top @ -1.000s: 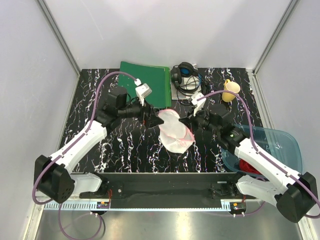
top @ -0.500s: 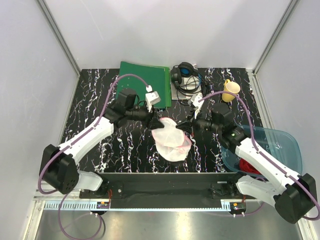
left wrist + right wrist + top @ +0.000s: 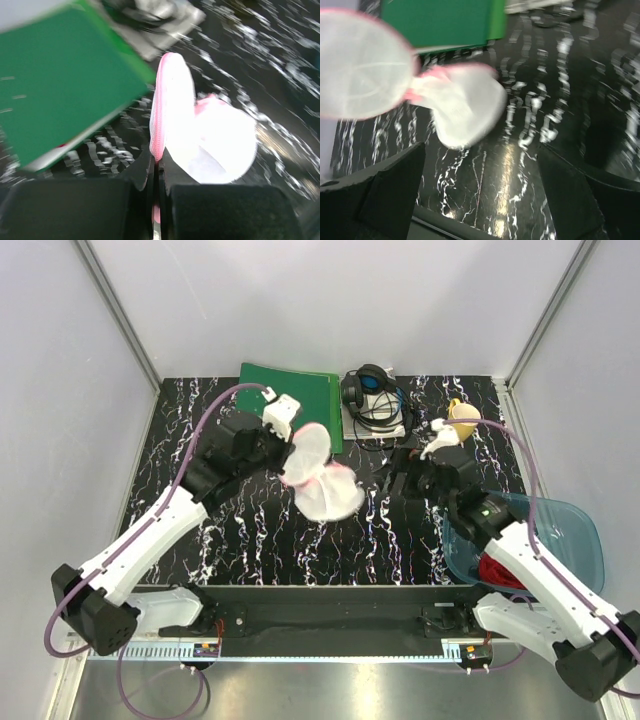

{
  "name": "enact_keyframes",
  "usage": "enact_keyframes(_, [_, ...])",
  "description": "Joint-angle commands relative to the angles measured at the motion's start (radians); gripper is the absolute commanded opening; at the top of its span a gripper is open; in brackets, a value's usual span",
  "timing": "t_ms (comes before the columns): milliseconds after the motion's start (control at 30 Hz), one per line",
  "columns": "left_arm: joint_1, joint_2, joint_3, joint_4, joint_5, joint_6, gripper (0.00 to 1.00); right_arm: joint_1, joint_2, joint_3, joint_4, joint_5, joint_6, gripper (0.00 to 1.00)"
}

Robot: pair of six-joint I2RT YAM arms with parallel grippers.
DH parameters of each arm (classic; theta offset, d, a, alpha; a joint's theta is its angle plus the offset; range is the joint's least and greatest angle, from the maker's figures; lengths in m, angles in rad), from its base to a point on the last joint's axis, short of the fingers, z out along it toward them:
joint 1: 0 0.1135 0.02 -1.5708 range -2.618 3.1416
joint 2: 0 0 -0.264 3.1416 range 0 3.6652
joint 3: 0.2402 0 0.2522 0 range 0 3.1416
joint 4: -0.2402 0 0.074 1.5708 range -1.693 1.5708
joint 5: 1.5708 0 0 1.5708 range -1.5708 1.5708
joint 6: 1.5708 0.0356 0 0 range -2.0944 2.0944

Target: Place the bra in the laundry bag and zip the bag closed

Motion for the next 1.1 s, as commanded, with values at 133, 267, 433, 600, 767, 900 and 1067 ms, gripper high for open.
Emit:
enact_keyframes(133, [-0.256,-0.031,0.018,-0.024,-0.623,-0.031,0.0,-0.006,-0.048,0.209,-0.595,0.444,0.372,1.0])
enact_keyframes(267, [-0.401,0.01,-0.017,-0.004,-0.755,-0.096,0.0,-0.017,-0.034,0.269,-0.833,0.564,0.515,1.0])
enact_keyframes(433, [-0.56,0.121,-0.018,-0.007,-0.889,-0.224,0.0,-0.11,0.004,0.312,-0.97,0.577,0.431,1.0])
enact_keyframes(600, [-0.696,0.295,0.048,-0.068,-0.989,-0.317,0.11,-0.224,-0.058,0.288,-0.939,0.568,0.42,1.0])
enact_keyframes(767, [-0.756,0.343,0.059,-0.087,-0.915,-0.351,0.73,-0.369,-0.008,0.291,-0.927,0.524,0.415,1.0])
enact_keyframes(900, [-0.756,0.216,0.041,-0.077,-0.725,-0.35,0.99,-0.474,-0.072,0.194,-0.881,0.447,0.511,1.0])
enact_keyframes(1067, [-0.756,0.066,0.033,-0.093,-0.573,-0.391,0.99,-0.595,-0.063,0.105,-0.901,0.399,0.617,1.0])
